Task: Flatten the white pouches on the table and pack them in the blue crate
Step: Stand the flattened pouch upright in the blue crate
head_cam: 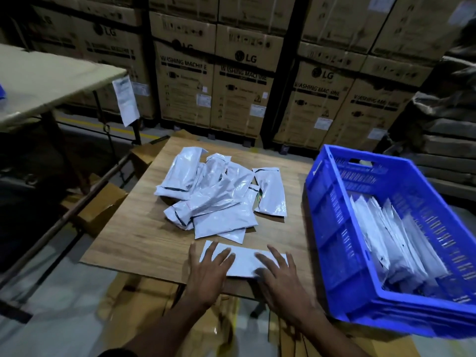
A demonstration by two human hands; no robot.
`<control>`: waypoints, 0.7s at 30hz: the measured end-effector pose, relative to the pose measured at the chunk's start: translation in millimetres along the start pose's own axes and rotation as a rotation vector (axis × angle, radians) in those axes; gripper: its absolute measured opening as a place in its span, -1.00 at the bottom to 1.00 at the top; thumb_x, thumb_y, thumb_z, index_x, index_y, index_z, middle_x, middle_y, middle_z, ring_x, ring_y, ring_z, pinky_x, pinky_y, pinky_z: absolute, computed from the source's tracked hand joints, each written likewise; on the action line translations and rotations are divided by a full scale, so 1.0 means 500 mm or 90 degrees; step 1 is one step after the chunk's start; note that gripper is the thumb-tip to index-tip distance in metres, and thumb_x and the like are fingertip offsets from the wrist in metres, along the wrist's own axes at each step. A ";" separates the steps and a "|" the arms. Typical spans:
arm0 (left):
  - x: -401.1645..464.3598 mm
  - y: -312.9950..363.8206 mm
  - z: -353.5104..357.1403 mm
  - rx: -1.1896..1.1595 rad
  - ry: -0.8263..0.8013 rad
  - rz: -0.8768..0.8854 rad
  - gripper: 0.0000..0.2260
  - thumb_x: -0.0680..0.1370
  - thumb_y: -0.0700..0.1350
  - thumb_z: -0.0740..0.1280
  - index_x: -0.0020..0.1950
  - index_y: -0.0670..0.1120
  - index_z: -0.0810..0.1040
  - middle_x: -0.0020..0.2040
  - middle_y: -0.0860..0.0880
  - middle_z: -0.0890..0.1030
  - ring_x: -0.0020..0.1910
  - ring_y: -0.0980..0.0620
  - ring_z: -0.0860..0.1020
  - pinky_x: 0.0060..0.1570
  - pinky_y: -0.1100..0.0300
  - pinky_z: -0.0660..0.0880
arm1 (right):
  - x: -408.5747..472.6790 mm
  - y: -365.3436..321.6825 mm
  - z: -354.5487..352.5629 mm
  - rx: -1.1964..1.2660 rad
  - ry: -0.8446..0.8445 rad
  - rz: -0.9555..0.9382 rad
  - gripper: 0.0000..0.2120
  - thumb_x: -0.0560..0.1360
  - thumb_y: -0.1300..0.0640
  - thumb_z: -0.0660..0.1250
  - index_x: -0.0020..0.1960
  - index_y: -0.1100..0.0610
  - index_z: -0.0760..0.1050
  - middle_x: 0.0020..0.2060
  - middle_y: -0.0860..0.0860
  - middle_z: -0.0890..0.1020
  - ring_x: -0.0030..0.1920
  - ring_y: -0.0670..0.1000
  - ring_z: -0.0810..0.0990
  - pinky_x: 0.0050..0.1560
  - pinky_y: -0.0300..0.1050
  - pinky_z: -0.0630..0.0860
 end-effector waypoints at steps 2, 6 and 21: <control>0.010 -0.009 -0.006 0.006 -0.001 -0.001 -0.29 0.10 -0.13 0.67 0.24 0.13 0.64 0.28 0.05 0.64 0.33 -0.19 0.55 0.25 -0.46 0.18 | -0.008 -0.030 -0.017 -0.054 -0.011 -0.130 -0.68 0.44 0.06 0.37 0.20 -0.06 0.53 0.44 -0.10 0.42 0.53 0.27 0.23 0.33 0.53 0.19; 0.019 -0.014 -0.021 0.030 -0.023 0.036 -0.36 0.19 -0.12 0.66 0.22 0.20 0.63 0.26 0.04 0.65 0.33 -0.17 0.55 0.26 -0.38 0.19 | -0.004 -0.052 -0.021 -0.154 -0.055 -0.283 -0.57 0.45 0.11 0.24 0.29 -0.10 0.56 0.35 -0.22 0.51 0.56 0.35 0.08 0.28 0.66 0.05; 0.020 0.025 -0.013 -0.237 0.039 -0.098 -0.18 0.54 0.16 0.25 0.65 -0.06 -0.12 0.58 -0.12 0.30 0.44 -0.13 0.44 0.19 -0.12 0.53 | 0.089 0.093 -0.131 0.070 -0.045 -0.064 -0.70 0.49 0.19 0.19 0.13 0.09 0.60 0.14 0.02 0.66 -0.09 0.14 0.70 -0.26 0.02 0.64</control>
Point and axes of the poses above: each hand's wrist, its own x-axis towards the middle knuckle, its own z-axis out of the palm, y = z × x, the point moved 3 cm from there along x, towards the middle knuckle
